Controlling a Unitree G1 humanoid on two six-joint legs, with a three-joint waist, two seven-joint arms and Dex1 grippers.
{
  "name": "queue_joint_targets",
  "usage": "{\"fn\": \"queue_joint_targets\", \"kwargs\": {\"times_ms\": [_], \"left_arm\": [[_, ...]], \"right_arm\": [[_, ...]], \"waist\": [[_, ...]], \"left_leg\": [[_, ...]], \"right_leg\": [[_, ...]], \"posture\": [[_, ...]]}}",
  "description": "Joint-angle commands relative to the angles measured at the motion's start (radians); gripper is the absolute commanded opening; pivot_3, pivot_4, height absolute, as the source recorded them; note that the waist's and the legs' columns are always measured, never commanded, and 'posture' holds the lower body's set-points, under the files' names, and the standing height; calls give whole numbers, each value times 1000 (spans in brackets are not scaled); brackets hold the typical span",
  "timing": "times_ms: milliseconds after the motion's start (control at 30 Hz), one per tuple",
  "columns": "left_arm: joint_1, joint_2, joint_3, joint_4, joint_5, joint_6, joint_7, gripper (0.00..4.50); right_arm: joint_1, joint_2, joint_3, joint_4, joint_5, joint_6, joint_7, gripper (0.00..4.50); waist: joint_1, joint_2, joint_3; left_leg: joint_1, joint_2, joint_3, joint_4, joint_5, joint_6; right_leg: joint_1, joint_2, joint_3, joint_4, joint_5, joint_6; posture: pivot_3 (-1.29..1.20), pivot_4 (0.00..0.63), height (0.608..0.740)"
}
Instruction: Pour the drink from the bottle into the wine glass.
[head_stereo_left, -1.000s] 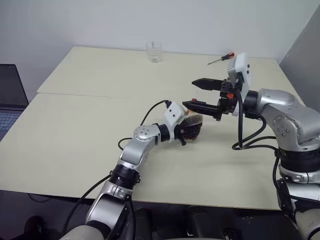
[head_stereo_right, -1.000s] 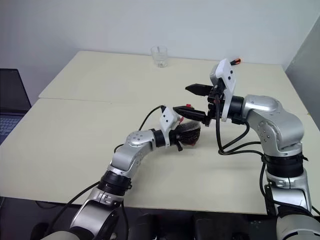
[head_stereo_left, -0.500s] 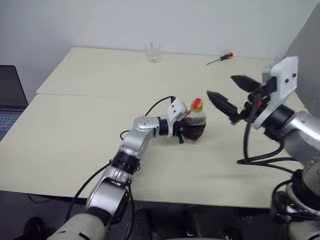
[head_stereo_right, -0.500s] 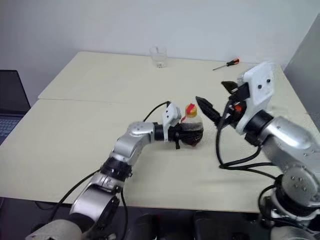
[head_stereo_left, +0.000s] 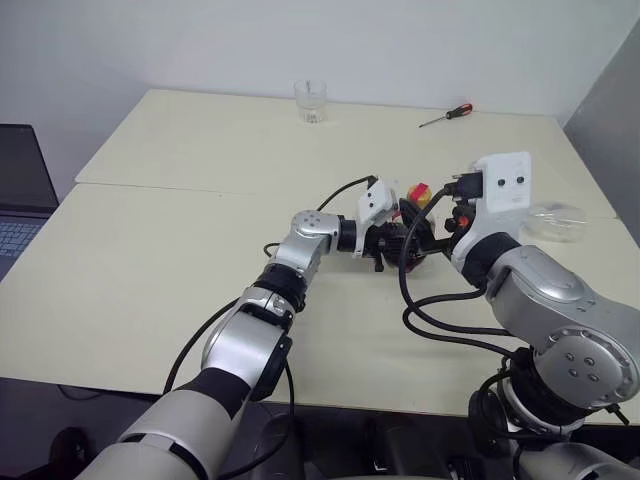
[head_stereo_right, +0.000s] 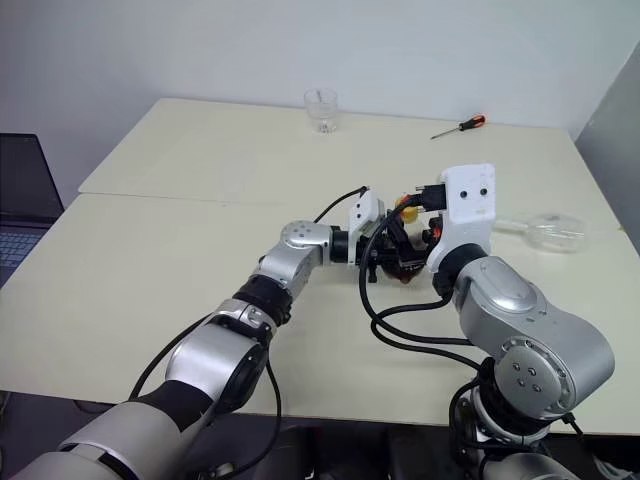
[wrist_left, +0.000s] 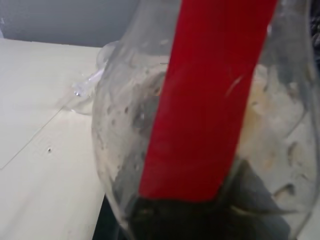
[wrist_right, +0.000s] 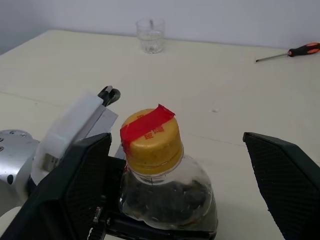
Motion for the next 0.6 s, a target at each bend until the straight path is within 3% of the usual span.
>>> {"fn": "queue_joint_targets", "kwargs": {"times_ms": [33, 233, 267, 333, 567, 600], "left_arm": [[-31, -11, 21, 7, 11, -42, -5, 980], [-17, -9, 29, 6, 28, -54, 5, 980], [-13, -9, 30, 5, 30, -55, 5, 980], [-9, -11, 33, 2, 38, -58, 8, 980], [-1, -13, 37, -6, 48, -63, 16, 980], [1, -13, 36, -5, 51, -67, 18, 980]], "right_arm": [[-4, 19, 13, -114, -21, 9, -19, 4500], [-13, 27, 21, -99, -51, 9, -14, 4500], [-16, 28, 21, -97, -55, 9, -12, 4326], [-18, 32, 22, -93, -58, 9, -4, 3911], [-23, 34, 23, -79, -56, 9, 30, 1371], [-25, 31, 22, -76, -55, 9, 37, 1218]], "waist": [[-2, 0, 0], [-2, 0, 0], [-2, 0, 0], [-2, 0, 0], [-2, 0, 0], [-2, 0, 0]], "left_leg": [[0, 0, 0, 0, 0, 0], [0, 0, 0, 0, 0, 0], [0, 0, 0, 0, 0, 0], [0, 0, 0, 0, 0, 0], [0, 0, -1, 0, 0, 0], [0, 0, -1, 1, 0, 0]], "right_leg": [[0, 0, 0, 0, 0, 0], [0, 0, 0, 1, 0, 0], [0, 0, 0, 1, 0, 0], [0, 0, 0, 1, 0, 0], [0, 0, -1, 1, 0, 0], [0, 0, -1, 1, 0, 0]], "posture": [[0, 150, 740], [0, 150, 740], [0, 150, 740], [0, 150, 740], [0, 150, 740], [0, 150, 740]]}}
